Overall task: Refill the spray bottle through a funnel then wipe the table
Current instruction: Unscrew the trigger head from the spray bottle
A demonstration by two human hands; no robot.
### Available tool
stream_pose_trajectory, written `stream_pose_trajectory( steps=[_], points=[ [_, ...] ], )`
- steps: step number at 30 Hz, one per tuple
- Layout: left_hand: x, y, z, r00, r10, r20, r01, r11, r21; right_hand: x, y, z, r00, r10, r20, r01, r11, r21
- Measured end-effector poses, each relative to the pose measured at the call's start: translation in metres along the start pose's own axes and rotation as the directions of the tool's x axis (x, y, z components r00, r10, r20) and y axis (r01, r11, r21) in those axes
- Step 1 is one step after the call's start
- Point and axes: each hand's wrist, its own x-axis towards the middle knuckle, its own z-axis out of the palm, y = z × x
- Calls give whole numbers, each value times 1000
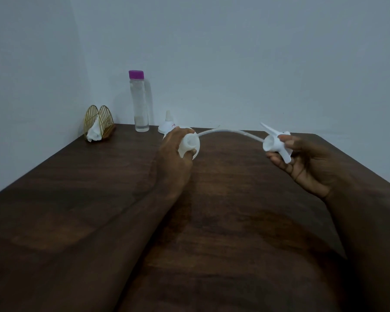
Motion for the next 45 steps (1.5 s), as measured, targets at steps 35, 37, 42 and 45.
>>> stream_pose_trajectory(
  steps=[35, 37, 42, 45],
  points=[
    [0, 0, 2, 997, 72, 19, -72, 997, 21, 3, 1, -10, 980, 51, -192, -49, 999, 17],
    [-1, 3, 0, 996, 87, 19, -87, 996, 24, 0, -3, -7, 980, 64, -190, -58, 998, 34],
    [-2, 11, -4, 993, 113, 28, -114, 992, 61, -5, -24, 1, 976, 37, -216, -27, 999, 47],
    [-2, 13, -5, 994, 104, 28, -105, 994, 40, -12, -45, 3, 972, -51, -229, 61, 997, 40]
  ],
)
